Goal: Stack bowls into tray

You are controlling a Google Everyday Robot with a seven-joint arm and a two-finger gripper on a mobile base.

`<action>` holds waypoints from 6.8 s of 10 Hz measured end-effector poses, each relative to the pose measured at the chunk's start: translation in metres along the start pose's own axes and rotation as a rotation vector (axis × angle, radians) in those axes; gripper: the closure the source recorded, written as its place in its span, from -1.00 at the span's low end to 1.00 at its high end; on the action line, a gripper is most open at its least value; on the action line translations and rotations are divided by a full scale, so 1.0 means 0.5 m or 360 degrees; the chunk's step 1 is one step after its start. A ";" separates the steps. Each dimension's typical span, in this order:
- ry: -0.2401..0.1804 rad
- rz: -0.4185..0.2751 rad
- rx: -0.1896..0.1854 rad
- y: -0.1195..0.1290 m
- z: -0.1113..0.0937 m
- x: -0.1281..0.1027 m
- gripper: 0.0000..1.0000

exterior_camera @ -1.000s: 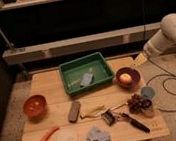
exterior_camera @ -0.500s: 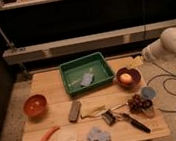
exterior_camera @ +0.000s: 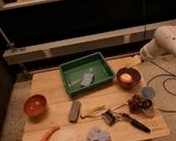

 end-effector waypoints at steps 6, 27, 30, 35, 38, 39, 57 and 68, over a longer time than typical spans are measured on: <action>-0.0059 0.0099 0.0207 0.021 0.030 -0.007 -0.60; -0.0011 0.0428 0.0203 0.121 0.147 0.075 -0.60; -0.0020 0.0542 0.0288 0.163 0.163 0.033 -0.60; -0.0046 0.0561 0.0397 0.155 0.154 -0.012 0.09; -0.0066 0.0594 0.0343 0.172 0.134 -0.053 0.14; -0.0073 0.0593 0.0331 0.171 0.135 -0.056 0.14; -0.0161 0.0450 0.0231 0.143 0.210 -0.070 0.14; -0.0251 0.0430 0.0278 0.120 0.287 -0.102 0.18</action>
